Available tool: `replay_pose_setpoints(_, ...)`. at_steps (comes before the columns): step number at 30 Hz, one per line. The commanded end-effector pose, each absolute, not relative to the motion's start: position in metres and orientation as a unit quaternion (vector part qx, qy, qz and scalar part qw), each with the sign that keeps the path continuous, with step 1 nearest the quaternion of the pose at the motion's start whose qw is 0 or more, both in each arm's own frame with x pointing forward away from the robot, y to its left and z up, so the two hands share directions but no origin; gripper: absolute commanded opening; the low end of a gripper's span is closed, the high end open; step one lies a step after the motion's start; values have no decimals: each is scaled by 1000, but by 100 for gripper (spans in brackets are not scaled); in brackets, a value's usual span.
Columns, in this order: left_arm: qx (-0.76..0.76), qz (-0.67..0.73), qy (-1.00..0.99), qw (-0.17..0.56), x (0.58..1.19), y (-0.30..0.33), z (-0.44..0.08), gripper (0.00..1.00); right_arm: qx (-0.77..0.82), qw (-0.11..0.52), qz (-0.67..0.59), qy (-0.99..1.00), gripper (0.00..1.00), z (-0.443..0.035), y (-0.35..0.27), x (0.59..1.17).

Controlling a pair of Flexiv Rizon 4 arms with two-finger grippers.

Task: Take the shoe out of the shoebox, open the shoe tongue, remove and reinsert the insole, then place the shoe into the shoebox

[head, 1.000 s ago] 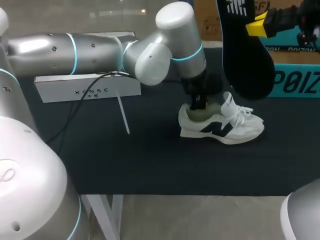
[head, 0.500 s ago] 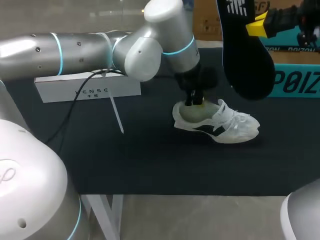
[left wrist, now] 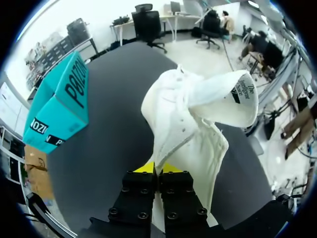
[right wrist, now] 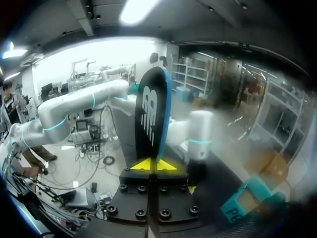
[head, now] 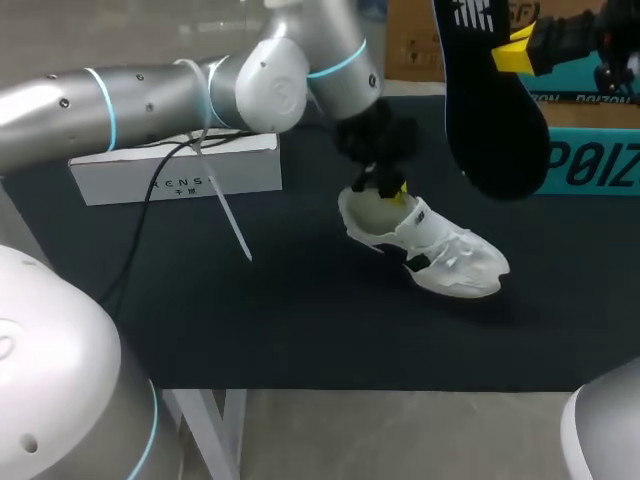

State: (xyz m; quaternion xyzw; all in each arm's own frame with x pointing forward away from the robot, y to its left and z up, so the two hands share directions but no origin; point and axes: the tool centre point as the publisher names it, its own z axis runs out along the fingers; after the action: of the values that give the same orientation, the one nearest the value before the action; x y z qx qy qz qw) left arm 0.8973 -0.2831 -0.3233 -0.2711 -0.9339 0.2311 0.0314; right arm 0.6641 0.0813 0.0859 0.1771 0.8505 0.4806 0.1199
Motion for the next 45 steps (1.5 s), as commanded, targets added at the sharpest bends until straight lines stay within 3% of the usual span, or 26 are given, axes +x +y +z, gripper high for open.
replay_pose_setpoints(1, -322, 176, -927, 76, 910, -290, -322, 0, 178, 118, 478, 852, 0, 87, 83, 667)
replay_pose_setpoints(8, -454, 152, -868, 135, 911, -301, -313, 0, 178, 118, 478, 852, 0, 87, 83, 667)
replay_pose_setpoints(21, -647, 65, -741, 166, 903, -323, -313, 0, 178, 118, 478, 852, 0, 87, 83, 667)
replay_pose_setpoints(45, -731, -25, -654, 192, 888, -367, -352, 0, 178, 118, 478, 852, 0, 87, 83, 667)
